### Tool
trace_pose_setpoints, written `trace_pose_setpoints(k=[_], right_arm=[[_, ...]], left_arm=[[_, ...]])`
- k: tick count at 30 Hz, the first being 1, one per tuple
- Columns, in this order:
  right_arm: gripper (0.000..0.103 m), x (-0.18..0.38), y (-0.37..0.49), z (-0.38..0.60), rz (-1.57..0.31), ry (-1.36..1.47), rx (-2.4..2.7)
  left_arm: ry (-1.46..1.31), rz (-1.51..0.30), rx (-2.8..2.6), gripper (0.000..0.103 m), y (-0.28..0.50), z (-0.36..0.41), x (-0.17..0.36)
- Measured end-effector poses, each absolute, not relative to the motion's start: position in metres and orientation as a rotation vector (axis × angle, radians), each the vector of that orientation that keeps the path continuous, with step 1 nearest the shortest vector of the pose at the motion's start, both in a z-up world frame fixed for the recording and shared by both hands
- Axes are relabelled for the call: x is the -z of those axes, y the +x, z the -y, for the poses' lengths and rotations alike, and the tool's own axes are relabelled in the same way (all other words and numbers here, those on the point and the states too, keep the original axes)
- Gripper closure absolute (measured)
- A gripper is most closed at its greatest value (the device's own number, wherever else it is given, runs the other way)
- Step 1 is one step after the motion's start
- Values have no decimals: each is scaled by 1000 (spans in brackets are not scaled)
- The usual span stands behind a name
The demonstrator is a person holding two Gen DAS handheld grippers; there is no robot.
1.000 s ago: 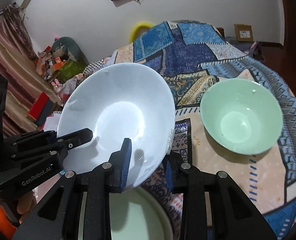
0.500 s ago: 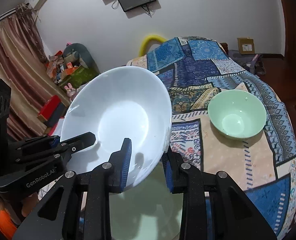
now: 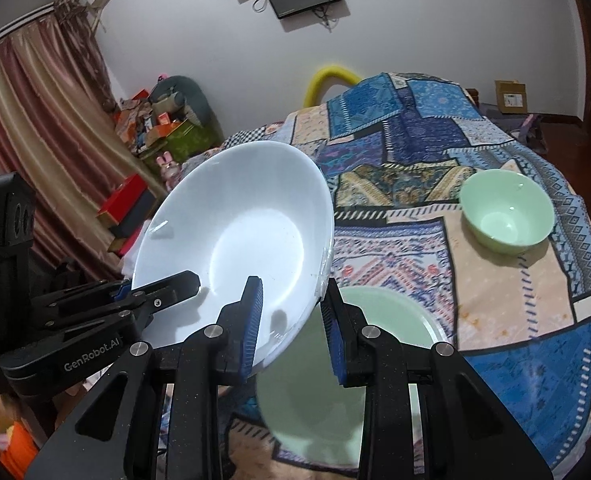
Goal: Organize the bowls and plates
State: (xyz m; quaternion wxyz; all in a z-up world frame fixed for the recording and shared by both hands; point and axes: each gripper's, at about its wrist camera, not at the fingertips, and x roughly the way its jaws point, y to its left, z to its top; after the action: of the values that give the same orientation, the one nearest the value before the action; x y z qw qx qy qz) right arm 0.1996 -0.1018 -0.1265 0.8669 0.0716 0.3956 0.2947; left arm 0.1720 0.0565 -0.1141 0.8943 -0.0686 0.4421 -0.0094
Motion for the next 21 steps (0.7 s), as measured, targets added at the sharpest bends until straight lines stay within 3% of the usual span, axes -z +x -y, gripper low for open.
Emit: trace_pose_setpoints(k=[21], right_arm=[[76,156,172,33,-897,87,-731]], left_arm=[[-210,-954,-96,85,119,-127,145]])
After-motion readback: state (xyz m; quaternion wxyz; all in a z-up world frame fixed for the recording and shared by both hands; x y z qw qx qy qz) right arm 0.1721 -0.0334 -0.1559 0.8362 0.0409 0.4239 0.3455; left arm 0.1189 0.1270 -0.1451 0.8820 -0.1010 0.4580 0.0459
